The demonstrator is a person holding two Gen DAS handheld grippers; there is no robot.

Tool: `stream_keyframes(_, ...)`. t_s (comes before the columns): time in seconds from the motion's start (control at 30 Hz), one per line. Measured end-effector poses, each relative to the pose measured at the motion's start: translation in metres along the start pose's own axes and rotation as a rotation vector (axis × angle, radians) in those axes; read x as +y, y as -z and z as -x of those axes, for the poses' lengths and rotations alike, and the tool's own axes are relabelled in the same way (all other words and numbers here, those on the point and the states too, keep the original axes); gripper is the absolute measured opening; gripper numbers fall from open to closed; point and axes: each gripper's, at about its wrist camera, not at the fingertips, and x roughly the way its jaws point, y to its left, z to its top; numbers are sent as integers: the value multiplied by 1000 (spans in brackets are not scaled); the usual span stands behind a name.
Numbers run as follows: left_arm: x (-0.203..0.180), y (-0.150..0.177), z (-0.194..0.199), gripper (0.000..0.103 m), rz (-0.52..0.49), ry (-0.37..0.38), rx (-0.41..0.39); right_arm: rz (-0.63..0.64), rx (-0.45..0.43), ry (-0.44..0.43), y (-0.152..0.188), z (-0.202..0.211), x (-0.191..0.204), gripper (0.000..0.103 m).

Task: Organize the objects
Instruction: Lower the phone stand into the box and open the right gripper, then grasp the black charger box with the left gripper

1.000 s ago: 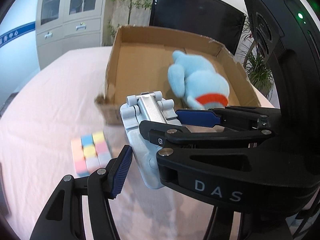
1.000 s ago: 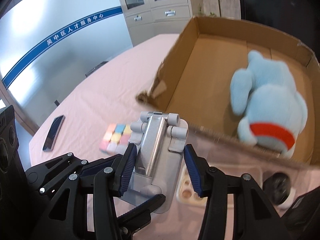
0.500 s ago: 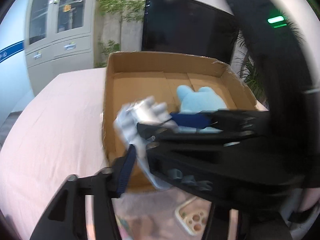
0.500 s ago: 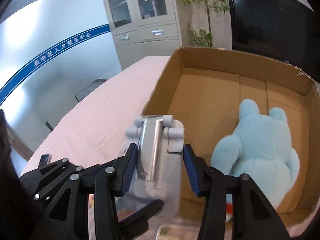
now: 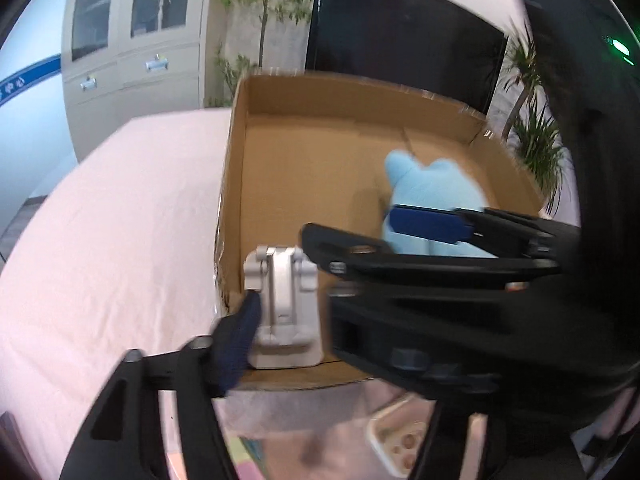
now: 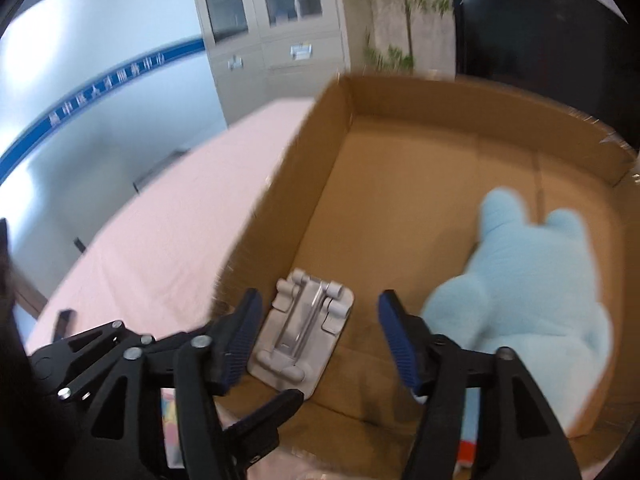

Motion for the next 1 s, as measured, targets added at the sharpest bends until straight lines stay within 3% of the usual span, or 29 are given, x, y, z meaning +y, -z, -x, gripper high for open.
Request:
stream_keyframes(0.1, -21, 3, 21, 84, -20, 41, -24, -31, -52, 1, 10, 57, -18, 77)
stream_keyframes(0.27, -74, 30, 40, 84, -106, 125, 3, -103, -40, 102, 47, 126, -93, 80)
stream_keyframes(0.33, -99, 43, 41, 84, -117, 177, 23, -157, 25, 119, 71, 130, -128, 80)
stream_keyframes(0.4, -122, 49, 37, 84, -129, 200, 50, -198, 150, 111, 105, 124, -162, 78)
stream_keyframes(0.43, -136, 51, 33, 84, -134, 214, 67, -178, 99, 118, 116, 135, -168, 76)
stream_keyframes(0.57, -178, 66, 30, 84, -186, 277, 119, -253, 54, 196, 164, 190, -195, 77)
stream_keyframes(0.67, -206, 79, 31, 84, -222, 331, 153, -296, 108, 198, 205, 198, -210, 78)
stream_keyframes(0.73, -224, 88, 36, 84, -257, 351, 160, -337, 105, 180, 227, 209, -217, 78)
stream_keyframes(0.8, -231, 88, 39, 84, -274, 353, 144, -382, 22, 115, 243, 225, -226, 78)
stream_keyframes(0.9, -235, 78, 39, 84, -257, 380, 109, -360, -53, 59, 237, 227, -239, 78)
stream_keyframes(1.0, -236, 67, 24, 84, -215, 403, 133, -267, -50, 14, 220, 209, -239, 78)
